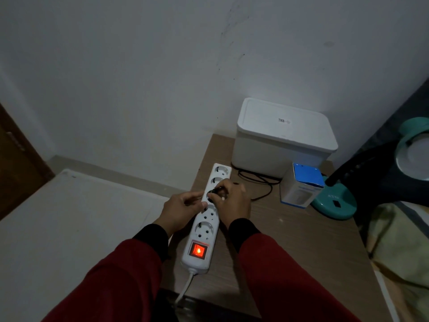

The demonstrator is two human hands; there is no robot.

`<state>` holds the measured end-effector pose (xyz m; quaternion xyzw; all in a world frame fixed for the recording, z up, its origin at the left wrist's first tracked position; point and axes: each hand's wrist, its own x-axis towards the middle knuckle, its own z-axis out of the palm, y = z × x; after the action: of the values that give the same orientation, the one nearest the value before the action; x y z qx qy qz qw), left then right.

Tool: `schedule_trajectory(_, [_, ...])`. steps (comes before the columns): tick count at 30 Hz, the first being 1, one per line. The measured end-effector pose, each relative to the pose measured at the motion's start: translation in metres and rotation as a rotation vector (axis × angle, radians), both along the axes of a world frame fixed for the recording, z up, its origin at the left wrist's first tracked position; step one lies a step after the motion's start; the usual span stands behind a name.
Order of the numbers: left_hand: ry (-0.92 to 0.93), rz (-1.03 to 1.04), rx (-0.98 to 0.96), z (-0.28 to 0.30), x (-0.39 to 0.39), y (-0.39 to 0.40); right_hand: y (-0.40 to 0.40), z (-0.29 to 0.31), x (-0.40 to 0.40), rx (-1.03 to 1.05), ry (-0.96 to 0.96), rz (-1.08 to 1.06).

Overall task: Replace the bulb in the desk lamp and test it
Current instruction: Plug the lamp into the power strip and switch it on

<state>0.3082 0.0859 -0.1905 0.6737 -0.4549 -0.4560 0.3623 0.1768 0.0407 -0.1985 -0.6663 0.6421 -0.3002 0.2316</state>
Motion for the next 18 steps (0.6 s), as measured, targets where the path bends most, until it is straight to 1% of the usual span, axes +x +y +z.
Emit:
schedule_trajectory(1, [-0.004, -0.001, 0.001, 0.000, 0.000, 0.000, 0.001, -0.001, 0.000, -0.006, 0.032, 0.006])
schedule_trajectory(3, [-0.017, -0.005, -0.001, 0.001, -0.001, 0.001, 0.002, -0.003, 0.000, 0.009, 0.035, 0.016])
schedule_trajectory(7, [-0.063, 0.007, -0.018, 0.006, -0.004, 0.003, -0.002, 0.000, -0.005, 0.109, -0.105, 0.065])
schedule_trajectory(10, [-0.160, 0.013, -0.024, 0.010, -0.010, 0.003, 0.004, 0.013, -0.016, 0.249, -0.215, 0.178])
schedule_trajectory(12, [-0.232, 0.005, -0.016, 0.015, -0.015, 0.003, 0.009, 0.020, -0.024, 0.301, -0.224, 0.238])
schedule_trajectory(15, [-0.373, -0.071, 0.022, 0.025, -0.020, 0.002, 0.018, 0.028, -0.034, 0.333, -0.260, 0.224])
schedule_trajectory(16, [-0.423, -0.105, 0.040, 0.027, -0.020, 0.002, 0.020, 0.031, -0.039, 0.330, -0.243, 0.204])
schedule_trajectory(18, [-0.511, -0.149, 0.086, 0.032, -0.020, 0.001, 0.023, 0.038, -0.050, 0.325, -0.094, 0.163])
